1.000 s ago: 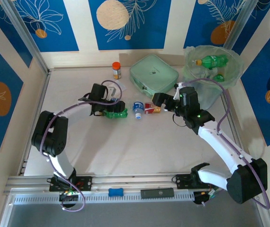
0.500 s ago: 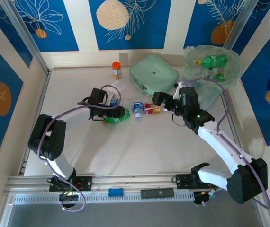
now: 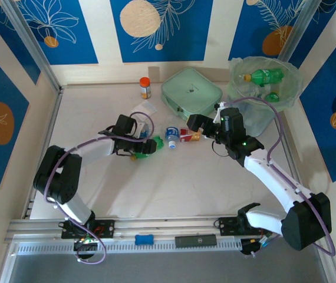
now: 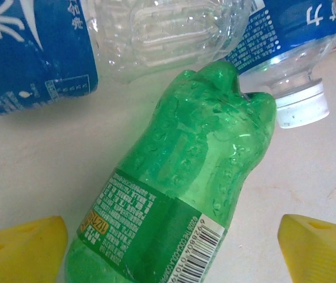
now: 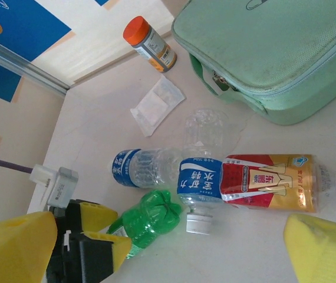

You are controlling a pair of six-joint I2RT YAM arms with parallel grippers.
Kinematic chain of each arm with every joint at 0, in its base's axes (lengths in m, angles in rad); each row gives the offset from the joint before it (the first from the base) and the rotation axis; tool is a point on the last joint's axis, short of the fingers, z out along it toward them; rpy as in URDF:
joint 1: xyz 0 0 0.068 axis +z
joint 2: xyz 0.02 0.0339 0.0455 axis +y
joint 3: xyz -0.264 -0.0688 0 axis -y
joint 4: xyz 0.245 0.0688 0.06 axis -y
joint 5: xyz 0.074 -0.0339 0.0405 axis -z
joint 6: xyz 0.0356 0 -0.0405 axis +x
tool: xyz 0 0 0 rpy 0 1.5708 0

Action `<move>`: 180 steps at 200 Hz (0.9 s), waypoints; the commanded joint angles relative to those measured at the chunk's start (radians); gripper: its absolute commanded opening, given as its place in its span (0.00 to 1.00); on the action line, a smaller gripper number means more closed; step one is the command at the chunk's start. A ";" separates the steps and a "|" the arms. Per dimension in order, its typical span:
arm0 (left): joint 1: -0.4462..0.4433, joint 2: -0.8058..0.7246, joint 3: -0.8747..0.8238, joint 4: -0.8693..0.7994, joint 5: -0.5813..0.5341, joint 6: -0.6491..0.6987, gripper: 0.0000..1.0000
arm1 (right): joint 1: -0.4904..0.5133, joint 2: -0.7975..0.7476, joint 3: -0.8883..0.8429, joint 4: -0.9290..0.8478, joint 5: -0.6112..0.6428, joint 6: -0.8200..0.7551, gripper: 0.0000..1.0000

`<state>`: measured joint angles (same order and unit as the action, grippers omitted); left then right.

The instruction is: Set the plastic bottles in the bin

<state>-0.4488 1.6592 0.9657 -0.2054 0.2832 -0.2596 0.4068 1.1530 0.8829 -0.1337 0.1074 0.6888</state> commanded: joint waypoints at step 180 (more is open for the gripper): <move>-0.064 -0.025 -0.030 0.065 0.056 -0.027 0.48 | 0.029 0.036 -0.022 0.045 -0.054 0.068 0.99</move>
<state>-0.5030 1.7222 0.9718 -0.1841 0.2745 -0.2413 0.4194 1.1664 0.8780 -0.1226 0.0982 0.7200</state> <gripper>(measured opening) 0.571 0.990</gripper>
